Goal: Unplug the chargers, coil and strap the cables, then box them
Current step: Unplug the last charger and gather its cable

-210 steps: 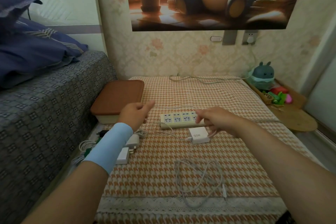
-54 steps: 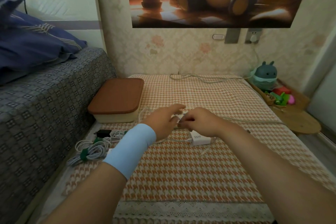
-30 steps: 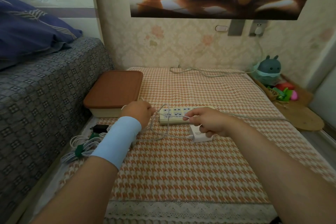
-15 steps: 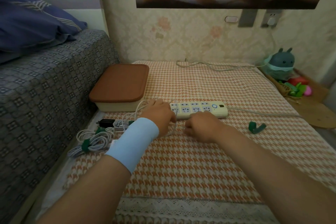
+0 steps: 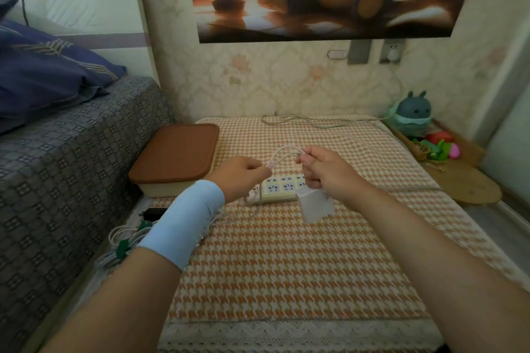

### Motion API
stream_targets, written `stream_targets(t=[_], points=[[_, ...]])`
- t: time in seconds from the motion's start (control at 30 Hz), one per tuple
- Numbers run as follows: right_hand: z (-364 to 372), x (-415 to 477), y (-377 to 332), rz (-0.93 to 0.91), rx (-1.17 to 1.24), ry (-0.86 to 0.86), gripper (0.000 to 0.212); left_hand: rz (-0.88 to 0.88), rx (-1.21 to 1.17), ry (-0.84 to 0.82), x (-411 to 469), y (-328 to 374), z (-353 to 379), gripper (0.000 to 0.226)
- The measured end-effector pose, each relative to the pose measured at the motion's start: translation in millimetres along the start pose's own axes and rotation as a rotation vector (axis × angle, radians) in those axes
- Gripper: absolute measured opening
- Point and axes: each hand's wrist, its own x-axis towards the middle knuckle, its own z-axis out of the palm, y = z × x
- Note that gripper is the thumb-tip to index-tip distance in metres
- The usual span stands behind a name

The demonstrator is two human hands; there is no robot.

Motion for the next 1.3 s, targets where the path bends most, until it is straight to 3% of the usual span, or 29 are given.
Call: stream_targets(t=[0.1,0.17,0.23,0.3,0.37,0.5,0.67,0.77,0.83,0.9,0.93,0.97,1.03,1.1,1.2,1.3], points=[[-10,-6,-10,-0.006,0.030,0.064,0.023,-0.091,-0.179,-0.094,-8,6,-13,0.041],[-20,-8,-13,0.009,0.061,0.112,0.024,-0.113,-0.174,-0.145,-12,1,-22,0.044],[-29,-11,-11,0.055,-0.001,0.105,0.025,-0.087,-0.147,-0.078,-13,-5,-30,0.045],[-32,-16,-10,0.111,-0.181,0.002,0.026,-0.076,-0.462,0.000,-10,-6,-34,0.036],[-31,-23,-10,0.156,-0.346,-0.131,0.024,-0.041,-0.821,-0.035,-8,0,-34,0.032],[-31,-32,-10,0.198,-0.369,-0.226,0.022,0.060,-0.700,0.018,-5,5,-25,0.033],[-28,-28,-9,0.267,-0.337,-0.266,0.019,0.024,-0.860,-0.083,-6,22,-20,0.027],[-22,-27,-16,0.302,-0.454,-0.282,0.051,0.007,-0.847,-0.123,-7,29,-13,0.026],[-18,-24,-19,0.266,-0.661,-0.255,0.074,-0.029,-0.858,-0.144,-7,33,-8,0.025],[-11,-22,-24,0.121,-0.761,-0.114,0.089,-0.053,-0.886,-0.147,-6,36,-4,0.025],[-7,-22,-28,0.032,-0.690,-0.059,0.089,-0.063,-0.901,-0.145,-5,38,-3,0.025],[-3,-20,-30,-0.024,-0.561,-0.041,0.084,-0.068,-0.917,-0.149,-4,39,-2,0.025],[5,-17,-33,-0.040,-0.312,-0.072,0.051,-0.068,-0.956,-0.191,-3,41,0,0.025],[9,-17,-32,-0.015,-0.234,-0.064,0.024,-0.064,-0.999,-0.257,-3,42,0,0.024],[1,-13,-23,0.015,-0.157,-0.038,0.031,-0.069,-1.116,-0.361,-4,38,-4,0.015],[-4,-10,-16,0.038,-0.125,-0.104,0.011,-0.070,-1.238,-0.493,-2,29,-8,0.012]])
